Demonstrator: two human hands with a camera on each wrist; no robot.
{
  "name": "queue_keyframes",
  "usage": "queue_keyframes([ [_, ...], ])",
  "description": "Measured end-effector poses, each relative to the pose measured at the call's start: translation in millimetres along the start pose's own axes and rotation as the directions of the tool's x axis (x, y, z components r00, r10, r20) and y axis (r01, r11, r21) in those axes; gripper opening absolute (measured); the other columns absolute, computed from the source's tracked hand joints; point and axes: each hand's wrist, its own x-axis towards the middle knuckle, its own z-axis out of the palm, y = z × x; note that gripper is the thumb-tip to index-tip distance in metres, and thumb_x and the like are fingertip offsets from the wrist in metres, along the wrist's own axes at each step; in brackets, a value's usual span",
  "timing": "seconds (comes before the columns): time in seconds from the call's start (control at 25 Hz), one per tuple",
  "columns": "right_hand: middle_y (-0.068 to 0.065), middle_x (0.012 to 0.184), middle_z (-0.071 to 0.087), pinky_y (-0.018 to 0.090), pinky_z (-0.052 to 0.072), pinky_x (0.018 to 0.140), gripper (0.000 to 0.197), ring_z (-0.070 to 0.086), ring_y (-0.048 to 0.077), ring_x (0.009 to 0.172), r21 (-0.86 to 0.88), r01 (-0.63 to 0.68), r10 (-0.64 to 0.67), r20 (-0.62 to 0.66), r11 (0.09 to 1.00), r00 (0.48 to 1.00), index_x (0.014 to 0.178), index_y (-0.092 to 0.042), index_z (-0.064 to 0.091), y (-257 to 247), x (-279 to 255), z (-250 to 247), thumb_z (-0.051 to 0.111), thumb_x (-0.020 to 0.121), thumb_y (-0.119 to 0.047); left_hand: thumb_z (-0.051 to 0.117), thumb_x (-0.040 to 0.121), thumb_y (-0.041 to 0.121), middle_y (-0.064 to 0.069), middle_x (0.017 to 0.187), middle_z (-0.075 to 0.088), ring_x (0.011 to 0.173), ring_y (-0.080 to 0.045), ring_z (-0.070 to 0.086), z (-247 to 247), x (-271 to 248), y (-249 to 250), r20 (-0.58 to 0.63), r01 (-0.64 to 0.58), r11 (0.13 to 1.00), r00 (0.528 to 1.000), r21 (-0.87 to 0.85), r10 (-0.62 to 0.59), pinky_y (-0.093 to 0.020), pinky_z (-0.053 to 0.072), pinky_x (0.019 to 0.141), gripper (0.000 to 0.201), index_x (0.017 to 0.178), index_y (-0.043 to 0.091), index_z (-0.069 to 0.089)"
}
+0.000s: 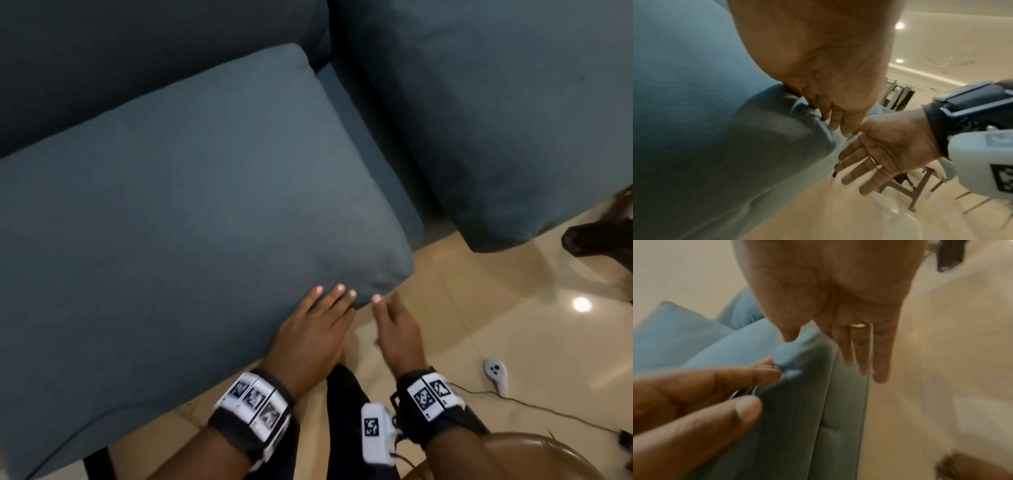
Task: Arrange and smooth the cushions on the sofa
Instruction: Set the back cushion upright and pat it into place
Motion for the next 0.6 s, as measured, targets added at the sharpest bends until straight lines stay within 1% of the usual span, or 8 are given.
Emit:
queue_keyframes([
  [0.08,0.007,0.086,0.074,0.049,0.060,0.069,0.089,0.070,0.032,0.083,-0.057,-0.062,0.077,0.325,0.996,0.942,0.087,-0.021,0.069,-3.7,-18.2,35.5,0.040,0.064,-0.101,0.054,0.090,0.026,0.004,0.133,0.066,0.126,-0.015,0.058,-5.9,-51.2,-8.2,-0.045,0.060,0.985,0.997,-0.160,-0.068,-0.036,0.042,0.106,0.032,0.118,0.024,0.069],
  [0.16,-0.001,0.078,0.073,0.036,0.056,0.054,0.069,0.070,0.021,0.069,-0.054,-0.087,0.102,0.473,0.995,0.875,0.085,-0.017,0.069,-12.6,-25.1,74.5,0.060,0.071,-0.084,0.049,0.094,0.040,0.007,0.100,0.075,0.095,-0.016,0.069,-11.1,-91.9,-17.0,0.130,0.403,0.859,0.915,-0.317,-0.381,-0.035,0.050,0.081,0.027,0.093,0.027,0.072],
  [0.24,0.000,0.076,0.076,0.028,0.053,0.053,0.043,0.069,0.016,0.064,0.020,-0.086,0.066,0.474,0.996,0.878,0.083,-0.013,0.071,-29.6,-28.3,104.8,0.067,0.090,-0.055,0.039,0.099,0.060,-0.002,0.094,0.074,0.092,-0.024,0.068,-6.1,-127.7,-29.2,0.494,0.820,0.456,0.572,-0.346,-0.654,-0.035,0.049,0.076,0.052,0.086,0.020,0.070],
  [0.28,0.004,0.070,0.075,0.027,0.051,0.053,0.038,0.066,0.019,0.059,0.075,-0.106,0.061,0.449,0.992,0.891,0.077,-0.010,0.072,-35.3,-30.1,114.3,0.064,0.097,-0.041,0.039,0.097,0.068,-0.006,0.098,0.074,0.096,-0.027,0.067,-0.3,-143.0,-37.4,0.601,0.906,0.182,0.394,-0.383,-0.696,-0.035,0.047,0.078,0.062,0.090,0.016,0.071],
  [0.32,0.009,0.064,0.072,0.027,0.050,0.053,0.044,0.062,0.021,0.054,0.108,-0.111,0.056,0.419,0.988,0.906,0.069,-0.004,0.071,-37.6,-32.0,119.5,0.061,0.101,-0.033,0.043,0.092,0.074,-0.008,0.102,0.073,0.097,-0.028,0.066,4.2,-157.8,-45.1,0.680,0.871,-0.146,0.251,-0.469,-0.689,-0.036,0.046,0.079,0.068,0.096,0.012,0.072],
  [0.4,0.016,0.058,0.069,0.028,0.047,0.056,0.057,0.059,0.023,0.051,0.075,-0.052,0.021,0.368,0.996,0.930,0.057,0.000,0.069,-42.6,-42.1,116.5,0.058,0.102,-0.032,0.059,0.087,0.068,-0.008,0.112,0.071,0.100,-0.024,0.067,8.0,-180.8,-52.9,0.788,0.443,-0.670,0.161,-0.595,-0.594,-0.038,0.049,0.084,0.063,0.110,0.010,0.069],
  [0.48,0.019,0.055,0.066,0.030,0.046,0.059,0.060,0.060,0.023,0.050,0.022,0.039,-0.044,0.352,0.999,0.935,0.051,-0.001,0.066,-49.3,-61.3,102.8,0.058,0.102,-0.031,0.062,0.091,0.050,-0.012,0.119,0.071,0.104,-0.028,0.072,2.6,-192.2,-50.1,0.812,0.062,-0.819,0.193,-0.570,-0.550,-0.041,0.053,0.086,0.052,0.124,0.010,0.062],
  [0.6,0.021,0.049,0.058,0.033,0.039,0.054,0.057,0.051,0.021,0.042,0.087,0.085,-0.111,0.363,0.993,0.925,0.048,-0.006,0.065,-99.6,-103.1,83.9,0.058,0.102,-0.022,0.055,0.101,0.034,-0.015,0.083,0.073,0.058,-0.017,0.071,-49.3,-204.4,-51.6,0.709,-0.114,-0.723,0.144,-0.681,-0.690,-0.019,0.042,0.045,0.035,0.116,0.003,0.061],
])
